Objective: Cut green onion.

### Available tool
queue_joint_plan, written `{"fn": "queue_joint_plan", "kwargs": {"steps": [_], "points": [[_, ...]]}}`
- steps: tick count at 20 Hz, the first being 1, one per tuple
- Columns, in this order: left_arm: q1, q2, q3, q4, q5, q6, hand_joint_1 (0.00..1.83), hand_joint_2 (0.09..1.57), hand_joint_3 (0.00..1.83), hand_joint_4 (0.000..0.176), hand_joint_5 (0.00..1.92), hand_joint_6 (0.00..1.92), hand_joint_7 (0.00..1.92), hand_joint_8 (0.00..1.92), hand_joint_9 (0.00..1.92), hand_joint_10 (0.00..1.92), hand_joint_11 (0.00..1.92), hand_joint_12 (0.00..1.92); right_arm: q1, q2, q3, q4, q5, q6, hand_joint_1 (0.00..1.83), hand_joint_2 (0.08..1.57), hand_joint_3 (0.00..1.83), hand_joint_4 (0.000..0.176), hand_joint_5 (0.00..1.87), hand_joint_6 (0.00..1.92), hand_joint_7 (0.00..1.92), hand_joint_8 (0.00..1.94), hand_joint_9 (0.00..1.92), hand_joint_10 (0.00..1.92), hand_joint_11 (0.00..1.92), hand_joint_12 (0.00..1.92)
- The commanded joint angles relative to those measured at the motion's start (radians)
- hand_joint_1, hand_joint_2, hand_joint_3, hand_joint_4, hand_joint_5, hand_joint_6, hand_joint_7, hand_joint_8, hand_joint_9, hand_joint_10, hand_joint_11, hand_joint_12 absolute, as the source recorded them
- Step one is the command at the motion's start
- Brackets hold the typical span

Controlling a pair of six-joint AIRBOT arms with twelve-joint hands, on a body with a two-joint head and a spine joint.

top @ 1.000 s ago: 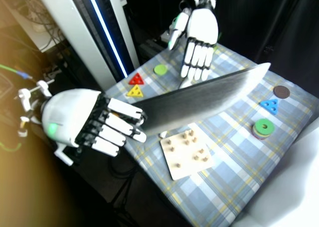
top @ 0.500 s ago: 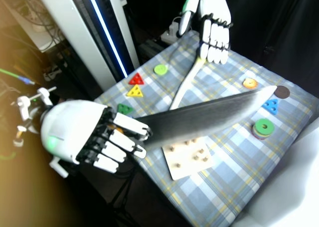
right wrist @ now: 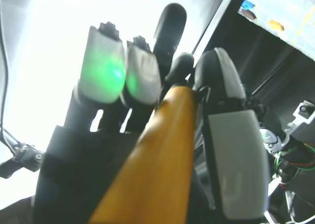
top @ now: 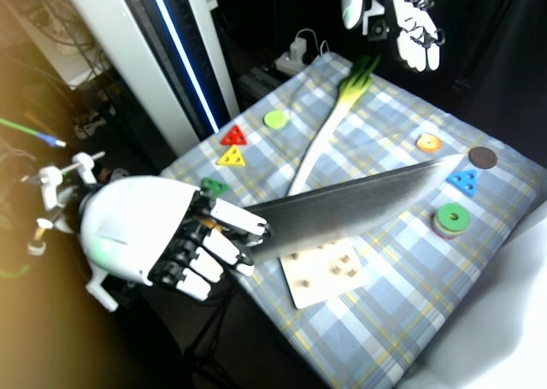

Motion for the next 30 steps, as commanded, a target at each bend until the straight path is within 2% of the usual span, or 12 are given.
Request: {"fn": "queue_joint_plan", "kwargs": {"steps": [1,4,8,14,18,20,21,22,23,25,27,30], "points": [[-0.002,0.004,0.0,0.002,-0.136,-0.002,0.0,1.44,0.0,0.0,0.22,0.01,0.3,0.01,0.29,0.02,0.08,0.33,0.019,0.01,0.007,0.016,0.103,0.001,0.55,1.39,0.0,0.138,1.06,1.92,1.33,1.94,1.48,1.92,1.49,1.92],[0.01,0.004,-0.002,-0.005,-0.15,-0.002,0.0,1.43,0.0,0.0,0.2,0.0,0.22,0.0,0.19,0.0,0.04,0.31,0.044,0.013,0.002,-0.007,0.112,0.002,0.61,1.42,0.0,0.147,1.06,1.92,1.37,1.94,1.5,1.92,1.52,1.92],[0.021,0.005,-0.004,-0.015,-0.162,-0.002,0.0,1.43,0.0,0.0,0.21,0.01,0.22,0.0,0.18,0.0,0.04,0.3,0.055,0.034,-0.021,-0.026,0.143,0.002,0.61,1.41,0.0,0.151,1.09,1.92,1.31,1.94,1.42,1.92,1.46,1.92],[0.027,0.004,-0.006,-0.017,-0.168,-0.002,0.0,1.44,0.0,0.0,0.23,0.0,0.26,0.0,0.21,0.0,0.07,0.28,0.055,0.037,-0.03,-0.035,0.157,0.001,0.61,1.41,0.0,0.159,1.08,1.92,1.33,1.94,1.46,1.92,1.52,1.92],[0.028,0.004,-0.008,-0.017,-0.168,-0.002,0.0,1.44,0.0,0.0,0.22,0.01,0.26,0.01,0.22,0.0,0.08,0.26,0.054,0.015,-0.019,-0.029,0.12,0.001,0.63,1.42,0.0,0.164,1.03,1.92,1.29,1.94,1.43,1.92,1.46,1.92],[0.029,0.004,-0.008,-0.017,-0.168,-0.002,0.0,1.44,0.0,0.0,0.23,0.01,0.26,0.0,0.22,0.0,0.07,0.26,0.054,0.002,-0.009,-0.025,0.098,0.001,0.66,1.4,0.0,0.161,1.11,1.92,1.33,1.94,1.46,1.92,1.47,1.92],[0.029,0.004,-0.008,-0.017,-0.169,-0.002,0.0,1.44,0.0,0.0,0.23,0.01,0.26,0.0,0.22,0.0,0.06,0.25,0.054,-0.003,-0.004,-0.023,0.086,0.001,0.66,1.4,0.0,0.156,0.97,1.92,1.28,1.94,1.43,1.92,1.45,1.92],[0.029,0.004,-0.008,-0.017,-0.169,-0.002,0.0,1.44,0.0,0.0,0.23,0.01,0.26,0.0,0.22,0.0,0.06,0.25,0.054,-0.008,0.001,-0.021,0.074,0.001,0.67,1.4,0.0,0.151,0.93,1.92,1.26,1.94,1.42,1.92,1.45,1.92],[0.029,0.005,-0.008,-0.016,-0.169,-0.002,0.0,1.44,0.0,0.0,0.25,0.02,0.28,0.01,0.24,0.01,0.07,0.26,0.054,-0.013,0.007,-0.016,0.064,0.001,0.68,1.4,0.0,0.153,0.99,1.92,1.28,1.94,1.45,1.92,1.48,1.92],[0.029,0.005,-0.008,-0.016,-0.17,-0.002,0.0,1.45,0.0,0.0,0.24,0.01,0.29,0.01,0.25,0.01,0.07,0.26,0.054,-0.025,0.02,-0.004,0.038,0.001,0.69,1.41,0.0,0.149,0.93,1.92,1.23,1.94,1.42,1.92,1.46,1.92],[0.029,0.005,-0.008,-0.016,-0.174,-0.002,0.0,1.43,0.0,0.0,0.25,0.0,0.3,0.0,0.26,0.0,0.1,0.24,0.054,-0.033,0.032,0.005,0.009,0.001,0.7,1.41,0.0,0.154,1.0,1.92,1.28,1.94,1.44,1.92,1.46,1.92],[0.029,0.005,-0.01,-0.015,-0.18,-0.002,0.0,1.44,0.01,0.0,0.22,0.0,0.27,0.01,0.24,0.01,0.11,0.24,0.039,-0.053,0.055,0.05,-0.029,-0.008,0.6,1.39,0.0,0.162,1.08,1.92,1.32,1.94,1.45,1.92,1.46,1.92]]}}
